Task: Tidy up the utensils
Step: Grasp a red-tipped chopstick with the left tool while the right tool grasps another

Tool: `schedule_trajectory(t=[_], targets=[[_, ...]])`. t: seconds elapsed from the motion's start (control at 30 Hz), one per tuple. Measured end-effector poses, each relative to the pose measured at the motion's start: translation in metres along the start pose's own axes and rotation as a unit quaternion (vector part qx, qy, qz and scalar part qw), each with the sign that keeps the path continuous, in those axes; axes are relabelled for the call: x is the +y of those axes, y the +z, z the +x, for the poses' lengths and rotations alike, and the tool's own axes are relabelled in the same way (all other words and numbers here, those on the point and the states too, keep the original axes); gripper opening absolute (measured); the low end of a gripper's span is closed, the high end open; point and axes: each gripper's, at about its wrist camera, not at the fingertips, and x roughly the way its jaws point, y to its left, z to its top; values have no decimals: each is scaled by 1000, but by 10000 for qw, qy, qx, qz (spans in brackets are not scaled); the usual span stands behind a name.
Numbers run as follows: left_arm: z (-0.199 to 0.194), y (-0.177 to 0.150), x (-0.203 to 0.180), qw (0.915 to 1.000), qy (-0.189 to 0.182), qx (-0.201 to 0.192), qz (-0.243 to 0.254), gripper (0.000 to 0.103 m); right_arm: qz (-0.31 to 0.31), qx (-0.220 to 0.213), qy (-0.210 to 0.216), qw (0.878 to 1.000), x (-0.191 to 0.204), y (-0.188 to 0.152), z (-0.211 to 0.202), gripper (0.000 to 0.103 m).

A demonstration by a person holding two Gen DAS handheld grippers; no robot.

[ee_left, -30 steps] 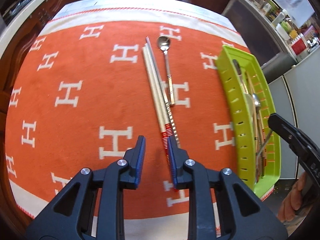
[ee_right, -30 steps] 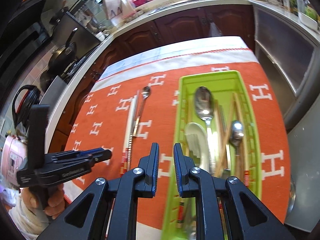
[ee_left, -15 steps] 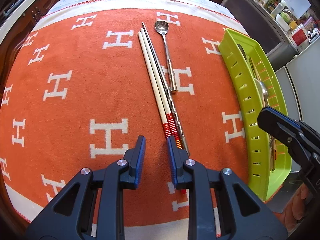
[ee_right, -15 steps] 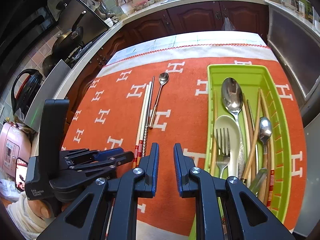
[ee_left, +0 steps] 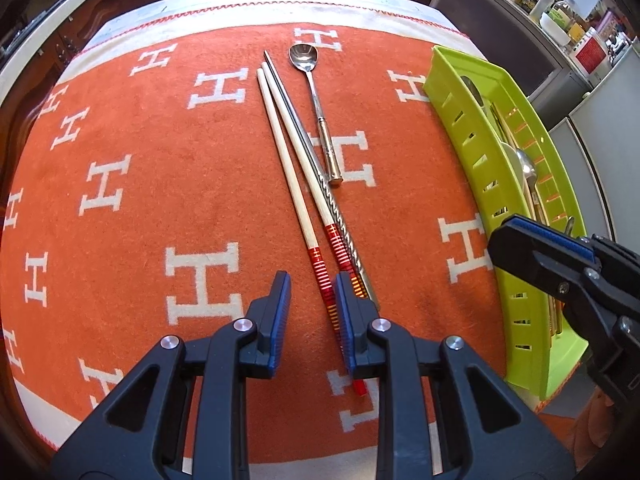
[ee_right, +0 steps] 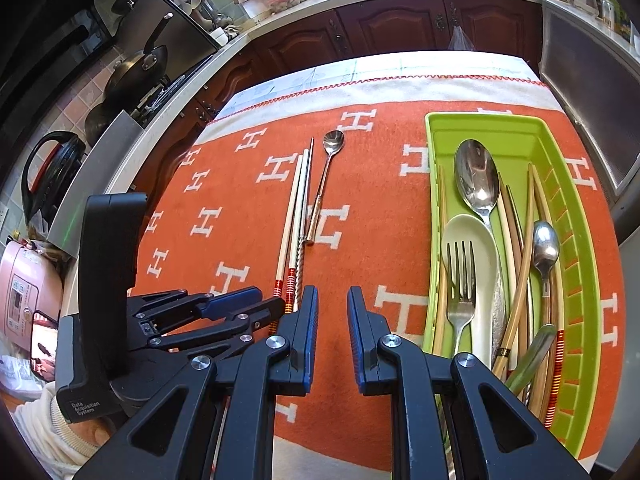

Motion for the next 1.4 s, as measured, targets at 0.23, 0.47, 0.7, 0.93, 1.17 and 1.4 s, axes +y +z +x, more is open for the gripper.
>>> schedule_trajectory(t=[0.23,0.47,0.7,0.93,1.17,1.4], targets=[[0,-2,13,9996,174,-143,-183,20,-15,73,8,10000,5,-5,7,15],[2,0,13,9994,283,-215,-27,20,-83,147,6,9999,14,-2,17,14],[-3,-1,33,9988,29,-372,-321,3,-243,243,50,9994,28,-1,27,14],[-16,-14,65,9965,-64,-493,-675,3,-462,674,159,9965,49,-9,56,14],[-26,-27,87,9943,-207,-544,-891,3,-573,925,154,9939,67,-19,77,15],[-27,-32,97,9930,-329,-538,-999,3,-614,916,-70,9939,77,-20,89,15]])
